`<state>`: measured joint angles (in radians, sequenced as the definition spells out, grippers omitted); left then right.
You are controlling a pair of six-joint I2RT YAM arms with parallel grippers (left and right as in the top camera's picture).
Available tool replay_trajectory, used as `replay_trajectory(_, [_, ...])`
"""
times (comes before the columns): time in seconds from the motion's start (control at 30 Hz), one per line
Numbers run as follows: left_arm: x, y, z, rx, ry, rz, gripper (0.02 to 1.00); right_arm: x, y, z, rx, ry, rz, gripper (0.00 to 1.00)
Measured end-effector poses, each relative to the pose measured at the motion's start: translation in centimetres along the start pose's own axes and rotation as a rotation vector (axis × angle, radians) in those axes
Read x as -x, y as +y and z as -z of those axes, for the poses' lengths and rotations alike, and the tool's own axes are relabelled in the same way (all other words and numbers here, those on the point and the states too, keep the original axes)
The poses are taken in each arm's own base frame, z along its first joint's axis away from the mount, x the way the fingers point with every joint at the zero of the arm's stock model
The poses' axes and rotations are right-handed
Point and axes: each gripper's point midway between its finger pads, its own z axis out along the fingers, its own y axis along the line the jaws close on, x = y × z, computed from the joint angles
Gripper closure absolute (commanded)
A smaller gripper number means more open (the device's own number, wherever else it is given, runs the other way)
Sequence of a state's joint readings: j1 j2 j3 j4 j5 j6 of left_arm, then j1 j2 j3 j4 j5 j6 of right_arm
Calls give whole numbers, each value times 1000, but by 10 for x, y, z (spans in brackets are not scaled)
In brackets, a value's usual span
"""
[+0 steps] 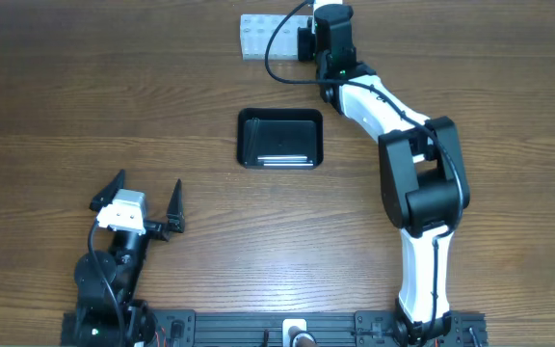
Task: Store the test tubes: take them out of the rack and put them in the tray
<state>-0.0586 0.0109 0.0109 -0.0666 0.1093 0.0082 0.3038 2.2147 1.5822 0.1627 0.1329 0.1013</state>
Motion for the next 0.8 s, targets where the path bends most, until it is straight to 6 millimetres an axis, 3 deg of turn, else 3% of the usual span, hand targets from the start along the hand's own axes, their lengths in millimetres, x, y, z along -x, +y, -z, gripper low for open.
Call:
replay_trajectory(0.1, [0, 0, 0, 0, 0, 0, 18, 31, 1, 19, 6, -50, -6, 987])
replay_trajectory(0.2, [0, 0, 0, 0, 0, 0, 18, 80, 2, 51, 15, -146, -19, 989])
replay_trajectory(0.23, [0, 0, 0, 0, 0, 0, 20, 106, 2, 71, 22, -199, -26, 989])
replay_trajectory(0.33, [0, 0, 0, 0, 0, 0, 18, 157, 4, 118, 36, -302, -38, 991])
replay_trajectory(0.37, [0, 0, 0, 0, 0, 0, 18, 184, 7, 151, 49, -353, -44, 991])
replay_trajectory(0.4, [0, 0, 0, 0, 0, 0, 18, 189, 9, 163, 55, -349, -42, 991])
replay_trajectory(0.5, [0, 0, 0, 0, 0, 0, 20, 170, 19, 182, 70, -225, -37, 991])
replay_trajectory(0.57, [0, 0, 0, 0, 0, 0, 18, 133, 29, 185, 83, -67, -40, 989])
replay_trajectory(0.63, [0, 0, 0, 0, 0, 0, 18, 109, 35, 184, 93, 25, -44, 989])
replay_trajectory(0.67, [0, 0, 0, 0, 0, 0, 18, 81, 41, 185, 107, 135, -50, 989])
replay_trajectory(0.8, [0, 0, 0, 0, 0, 0, 18, 31, 57, 182, 169, 310, -80, 982])
